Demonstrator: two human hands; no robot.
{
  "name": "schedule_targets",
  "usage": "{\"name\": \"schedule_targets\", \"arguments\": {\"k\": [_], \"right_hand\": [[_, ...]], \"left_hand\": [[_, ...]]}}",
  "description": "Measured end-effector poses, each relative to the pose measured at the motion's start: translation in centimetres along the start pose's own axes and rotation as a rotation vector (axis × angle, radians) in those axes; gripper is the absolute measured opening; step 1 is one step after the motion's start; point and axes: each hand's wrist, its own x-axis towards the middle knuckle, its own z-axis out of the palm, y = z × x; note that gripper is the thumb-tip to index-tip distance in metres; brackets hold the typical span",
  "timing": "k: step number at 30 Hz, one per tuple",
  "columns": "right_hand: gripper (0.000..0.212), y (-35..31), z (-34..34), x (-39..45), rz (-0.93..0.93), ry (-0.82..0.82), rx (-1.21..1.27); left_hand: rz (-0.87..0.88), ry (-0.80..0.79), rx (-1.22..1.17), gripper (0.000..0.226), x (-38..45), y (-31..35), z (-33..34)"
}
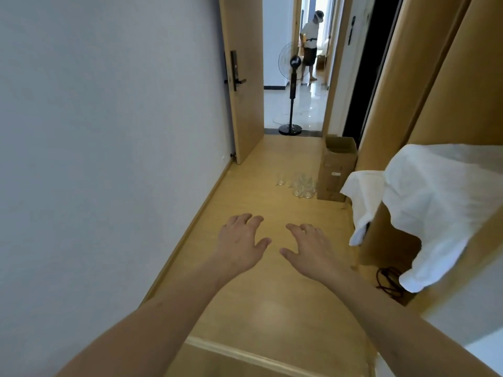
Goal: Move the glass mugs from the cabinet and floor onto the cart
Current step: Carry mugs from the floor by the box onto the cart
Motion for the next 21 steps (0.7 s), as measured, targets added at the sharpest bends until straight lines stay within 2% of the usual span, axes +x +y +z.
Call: {"name": "schedule_targets", "arguments": {"k": [14,21], "right_hand": [[0.067,-4.7,-1.1,16.2,0.196,0.084,-0.002],[0.068,-6.1,0.4,21.7,0.278,0.052,0.009]], "left_hand": [[0.140,-0.032,-0.163,0.063,18.6,-10.3,-0.9],[0.166,-0.065,-0.217,0.061,24.9,-14.3,-0.2]]}}
